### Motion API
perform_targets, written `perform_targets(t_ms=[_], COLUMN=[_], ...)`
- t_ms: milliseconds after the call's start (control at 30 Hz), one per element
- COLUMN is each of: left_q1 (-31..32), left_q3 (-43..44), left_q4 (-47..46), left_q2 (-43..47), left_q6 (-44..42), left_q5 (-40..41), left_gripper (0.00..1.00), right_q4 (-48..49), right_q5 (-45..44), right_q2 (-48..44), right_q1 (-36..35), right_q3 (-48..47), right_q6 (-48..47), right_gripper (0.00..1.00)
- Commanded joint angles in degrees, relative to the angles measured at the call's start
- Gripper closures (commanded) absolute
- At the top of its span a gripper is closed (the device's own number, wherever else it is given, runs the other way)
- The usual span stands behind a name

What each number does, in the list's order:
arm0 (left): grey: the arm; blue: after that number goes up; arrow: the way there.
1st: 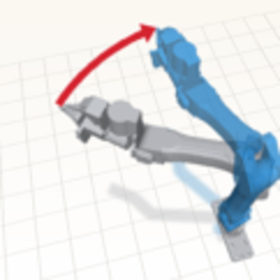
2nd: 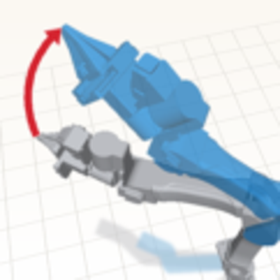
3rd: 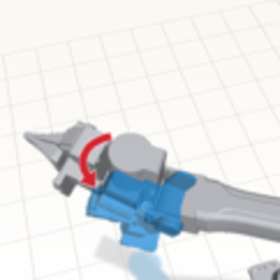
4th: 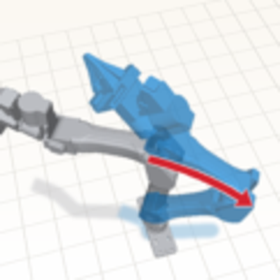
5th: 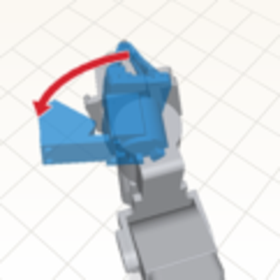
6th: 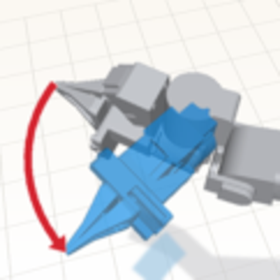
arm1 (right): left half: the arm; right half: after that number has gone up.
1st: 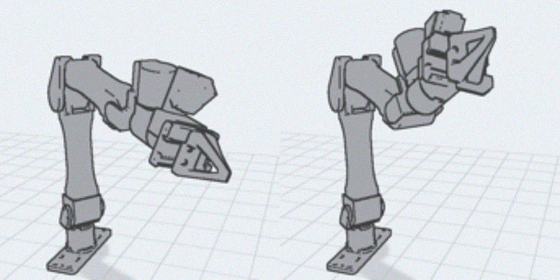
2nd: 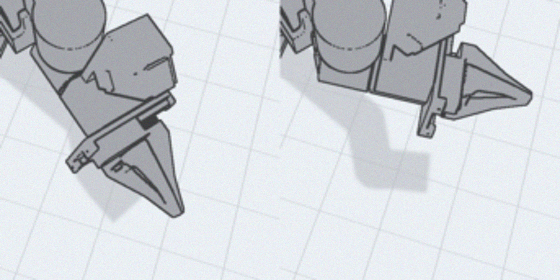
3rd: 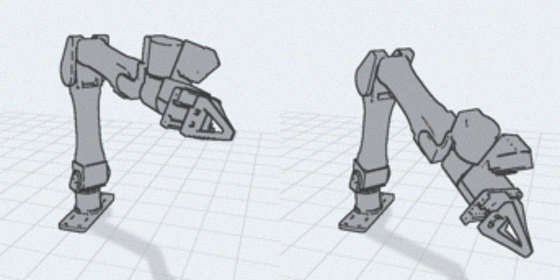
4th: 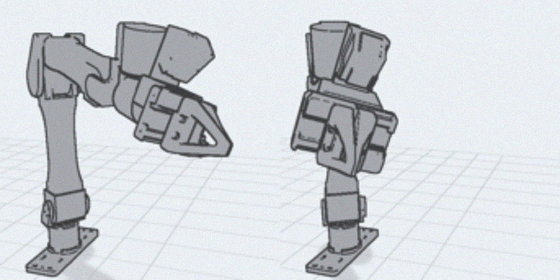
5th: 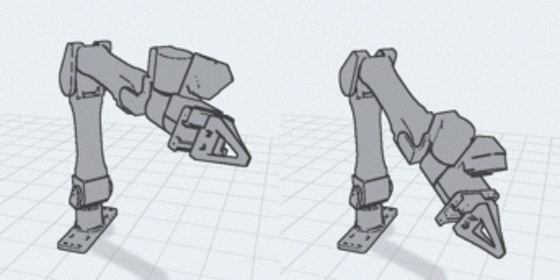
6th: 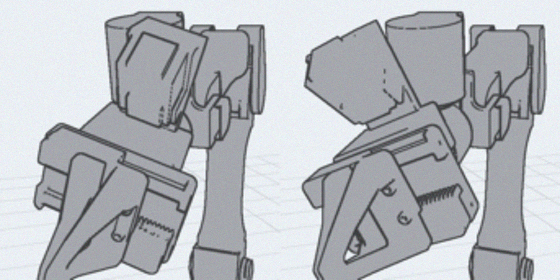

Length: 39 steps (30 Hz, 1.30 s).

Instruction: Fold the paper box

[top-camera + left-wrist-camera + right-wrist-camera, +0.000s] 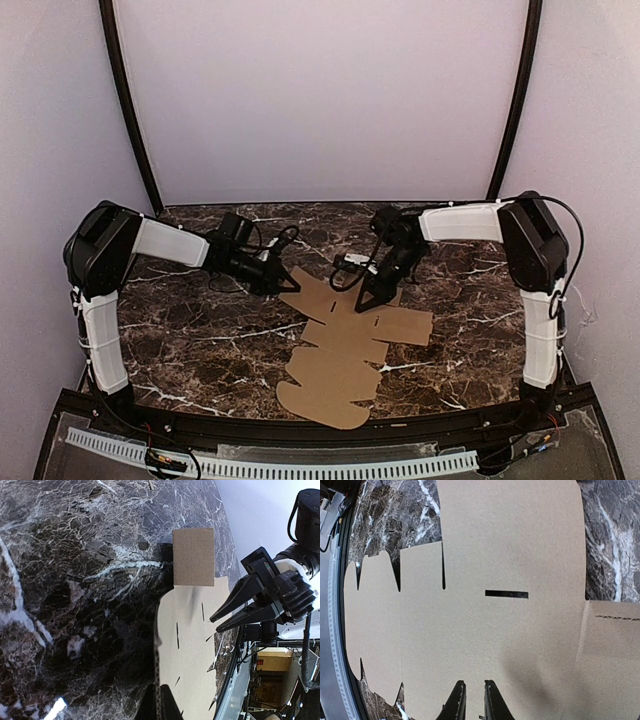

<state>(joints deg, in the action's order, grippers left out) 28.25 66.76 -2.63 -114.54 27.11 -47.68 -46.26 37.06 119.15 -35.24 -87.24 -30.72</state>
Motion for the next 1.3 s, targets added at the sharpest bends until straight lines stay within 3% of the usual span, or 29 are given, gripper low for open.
perform_targets(t_ms=[0, 133, 533, 733, 933, 1267], left_q1=[0.1, 0.1, 4.9, 6.7, 10.4, 18.7], left_q3=[1.5, 1.8, 4.1, 4.6, 5.3, 6.5], left_q4=[3.6, 3.6, -1.0, -0.9, 7.0, 3.3], left_q2=[0.2, 0.0, 3.6, 5.2, 8.5, 5.9], left_q6=[-1.5, -0.4, 5.8, 7.8, 5.5, 3.9], left_q5=[0.9, 0.7, -1.2, -0.3, 11.5, 14.6], left_gripper=[0.99, 0.99, 0.68, 0.60, 0.59, 0.47], right_q4=[2.0, 3.0, 3.0, 3.1, 3.3, 3.4], right_q5=[-0.9, -1.8, -1.9, -0.2, 2.0, 9.0], right_q2=[1.3, 3.5, 8.5, 9.8, 10.8, 11.8], right_q1=[-0.7, -0.7, -0.6, -0.1, 1.0, 3.4], right_q3=[0.3, 0.7, 0.0, 0.3, 0.3, 0.2], right_q6=[2.0, 4.4, 7.2, 8.3, 9.0, 10.1], right_gripper=[0.87, 0.88, 0.91, 0.92, 0.93, 0.93])
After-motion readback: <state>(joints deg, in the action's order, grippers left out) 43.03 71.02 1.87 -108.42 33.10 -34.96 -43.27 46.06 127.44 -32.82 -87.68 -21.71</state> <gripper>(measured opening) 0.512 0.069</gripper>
